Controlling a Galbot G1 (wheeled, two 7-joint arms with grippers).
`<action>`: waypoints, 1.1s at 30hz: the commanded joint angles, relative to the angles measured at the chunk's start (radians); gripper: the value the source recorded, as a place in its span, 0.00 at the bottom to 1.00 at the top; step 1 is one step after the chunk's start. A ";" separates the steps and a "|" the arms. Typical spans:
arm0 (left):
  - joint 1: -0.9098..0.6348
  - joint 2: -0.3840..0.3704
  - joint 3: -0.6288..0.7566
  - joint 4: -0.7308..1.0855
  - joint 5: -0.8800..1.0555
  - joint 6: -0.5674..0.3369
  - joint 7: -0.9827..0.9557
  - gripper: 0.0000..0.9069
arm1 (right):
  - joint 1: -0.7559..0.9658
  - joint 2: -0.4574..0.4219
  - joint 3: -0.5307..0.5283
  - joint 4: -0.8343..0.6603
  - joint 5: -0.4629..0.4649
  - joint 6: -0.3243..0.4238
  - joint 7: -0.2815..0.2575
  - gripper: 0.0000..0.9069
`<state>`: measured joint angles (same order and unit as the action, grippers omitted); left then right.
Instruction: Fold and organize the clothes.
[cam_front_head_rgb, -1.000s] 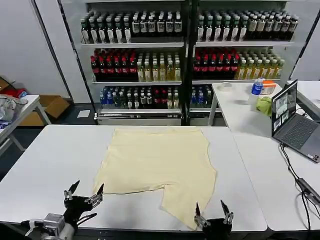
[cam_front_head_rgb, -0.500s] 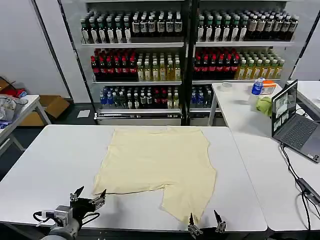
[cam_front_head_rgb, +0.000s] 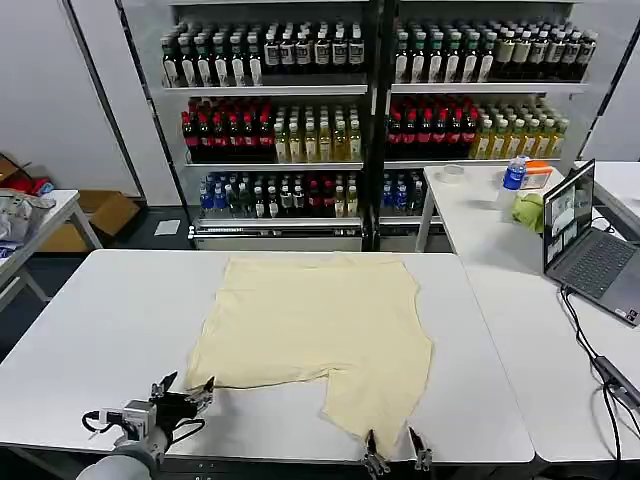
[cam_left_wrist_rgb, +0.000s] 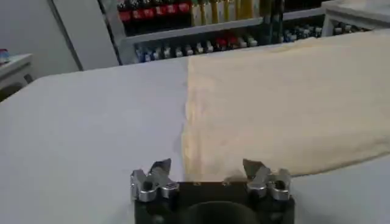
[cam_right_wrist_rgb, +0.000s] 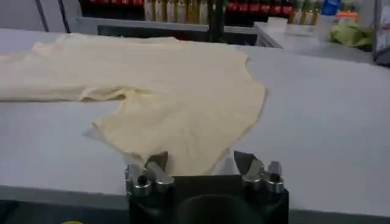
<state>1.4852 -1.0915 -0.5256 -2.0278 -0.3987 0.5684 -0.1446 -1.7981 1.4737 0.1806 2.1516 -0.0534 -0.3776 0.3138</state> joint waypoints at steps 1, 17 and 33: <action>-0.026 0.004 0.012 0.049 -0.031 0.009 -0.006 0.01 | -0.002 0.006 -0.008 -0.021 0.009 -0.011 0.003 0.00; 0.022 0.001 -0.018 -0.010 -0.089 0.007 0.000 0.01 | -0.039 -0.006 0.011 0.046 0.013 0.025 -0.027 0.00; 0.146 -0.009 -0.093 -0.244 -0.081 -0.004 -0.003 0.01 | -0.151 -0.078 0.056 0.259 0.019 0.066 -0.046 0.00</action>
<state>1.5634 -1.0979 -0.5835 -2.1423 -0.4833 0.5695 -0.1458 -1.9092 1.4142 0.2294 2.3163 -0.0326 -0.3234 0.2698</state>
